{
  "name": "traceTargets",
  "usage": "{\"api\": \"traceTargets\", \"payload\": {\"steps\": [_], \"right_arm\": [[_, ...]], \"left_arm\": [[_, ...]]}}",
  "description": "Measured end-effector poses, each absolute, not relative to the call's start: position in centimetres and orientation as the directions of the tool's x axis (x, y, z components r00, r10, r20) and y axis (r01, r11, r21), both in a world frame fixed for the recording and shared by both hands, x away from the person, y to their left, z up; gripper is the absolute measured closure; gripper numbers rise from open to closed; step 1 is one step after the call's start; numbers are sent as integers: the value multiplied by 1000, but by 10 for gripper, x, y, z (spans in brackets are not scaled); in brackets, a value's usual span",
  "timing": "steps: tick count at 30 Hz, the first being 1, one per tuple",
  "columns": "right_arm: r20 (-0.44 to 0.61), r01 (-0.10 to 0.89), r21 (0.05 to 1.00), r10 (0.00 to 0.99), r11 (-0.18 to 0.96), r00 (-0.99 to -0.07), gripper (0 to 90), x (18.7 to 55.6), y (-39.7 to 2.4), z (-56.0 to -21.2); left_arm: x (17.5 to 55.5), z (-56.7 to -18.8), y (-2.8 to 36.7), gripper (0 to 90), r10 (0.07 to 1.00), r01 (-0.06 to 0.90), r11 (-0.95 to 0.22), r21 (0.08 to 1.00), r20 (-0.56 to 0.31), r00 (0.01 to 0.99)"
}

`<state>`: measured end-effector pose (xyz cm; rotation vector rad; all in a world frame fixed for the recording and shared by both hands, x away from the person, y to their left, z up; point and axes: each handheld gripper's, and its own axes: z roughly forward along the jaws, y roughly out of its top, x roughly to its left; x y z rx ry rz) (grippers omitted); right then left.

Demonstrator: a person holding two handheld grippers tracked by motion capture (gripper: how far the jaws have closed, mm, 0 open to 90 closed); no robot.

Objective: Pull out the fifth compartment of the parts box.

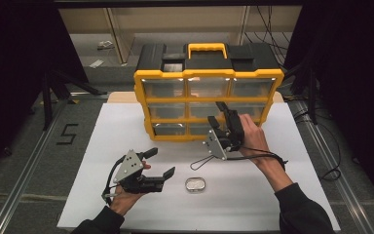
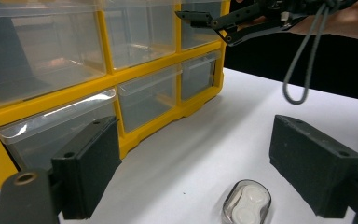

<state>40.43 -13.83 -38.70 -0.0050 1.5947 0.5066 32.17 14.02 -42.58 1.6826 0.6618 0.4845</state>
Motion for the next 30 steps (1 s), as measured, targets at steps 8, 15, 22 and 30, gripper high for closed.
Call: {"api": "traceTargets", "payload": {"steps": [8,15,22,30], "right_arm": [[-965,-283,261,253,923,-68,412,413,-136,-390],[-978,-287,208,206,935,-37,454,419,-129,-394],[-985,-291,167,170,942,-16,501,422,-123,-396],[-990,-276,134,142,952,11,520,429,-118,-398]], "left_arm": [[322,-426,140,158,660,166,-135,977,-36,750],[322,-426,141,159,661,166,-135,977,-37,750],[321,-425,140,160,658,165,-134,977,-37,752],[321,-425,140,160,658,167,-135,977,-37,752]]}}
